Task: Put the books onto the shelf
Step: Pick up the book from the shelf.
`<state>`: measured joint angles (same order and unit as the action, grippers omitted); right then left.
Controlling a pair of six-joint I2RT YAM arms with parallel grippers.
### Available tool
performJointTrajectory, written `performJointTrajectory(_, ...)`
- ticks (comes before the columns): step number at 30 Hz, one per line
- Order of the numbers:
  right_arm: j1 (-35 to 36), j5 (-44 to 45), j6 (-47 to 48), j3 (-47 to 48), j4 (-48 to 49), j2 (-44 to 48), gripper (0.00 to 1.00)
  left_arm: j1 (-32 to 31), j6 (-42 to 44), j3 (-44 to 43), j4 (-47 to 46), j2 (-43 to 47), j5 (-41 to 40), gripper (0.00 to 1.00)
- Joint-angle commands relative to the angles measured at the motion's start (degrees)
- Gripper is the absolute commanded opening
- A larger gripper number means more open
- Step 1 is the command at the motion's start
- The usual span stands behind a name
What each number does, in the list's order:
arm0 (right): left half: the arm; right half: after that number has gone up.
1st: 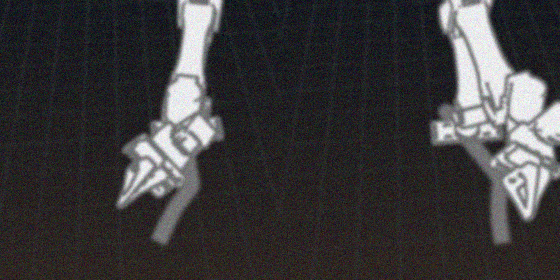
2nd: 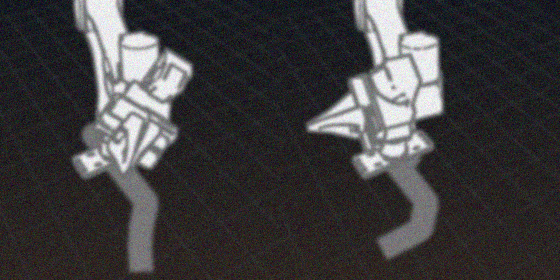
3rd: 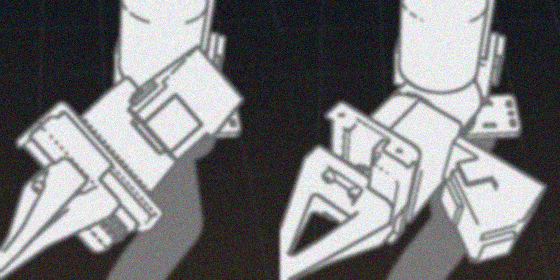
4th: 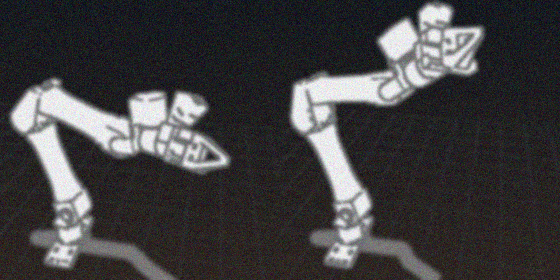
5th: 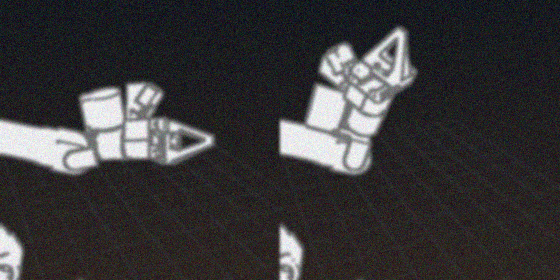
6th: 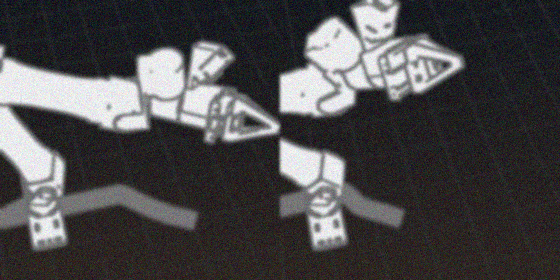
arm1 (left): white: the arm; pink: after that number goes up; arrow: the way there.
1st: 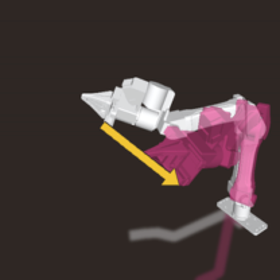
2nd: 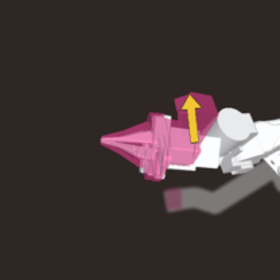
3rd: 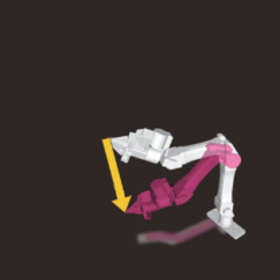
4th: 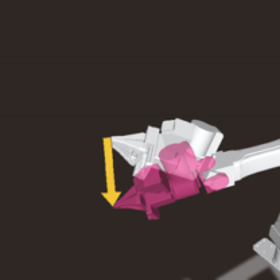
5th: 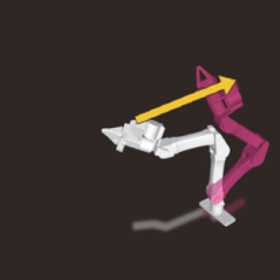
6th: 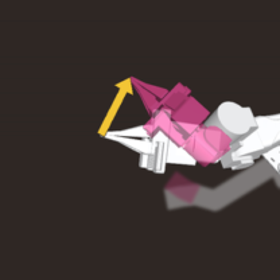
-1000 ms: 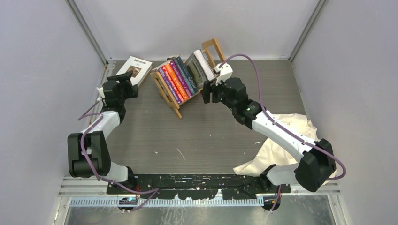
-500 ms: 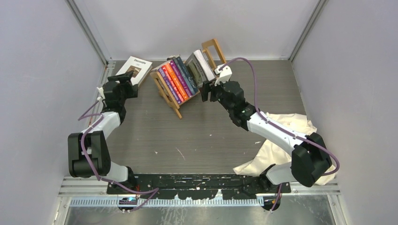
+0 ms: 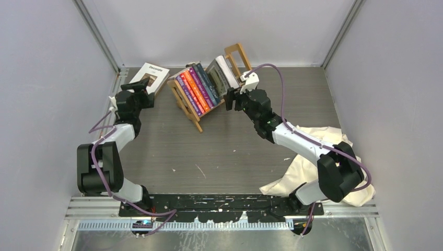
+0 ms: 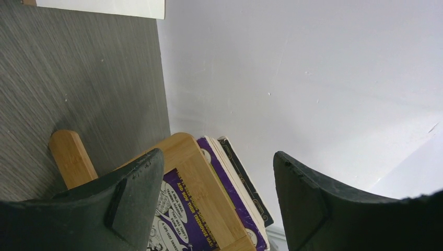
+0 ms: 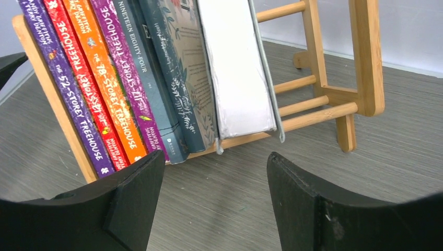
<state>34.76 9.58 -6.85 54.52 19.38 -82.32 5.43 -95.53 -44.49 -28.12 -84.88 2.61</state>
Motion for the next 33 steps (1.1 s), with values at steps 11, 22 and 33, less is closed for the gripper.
performJointTrajectory(11, -3.8, -6.2, -0.7, 2.1, 7.3, -5.5, 0.74, 0.4, 0.7, -1.7, -7.4, -3.2, -0.3, 0.76)
performJointTrajectory(22, -5.5, -11.3, -0.9, 5.8, 9.3, -10.5, 0.7, 0.4, 0.6, -2.5, -9.8, -6.0, -0.9, 0.76)
performJointTrajectory(33, -6.5, -14.6, -1.1, 9.1, 10.5, -13.7, 0.62, 0.4, 1.0, -3.6, -10.9, -8.2, -1.6, 0.76)
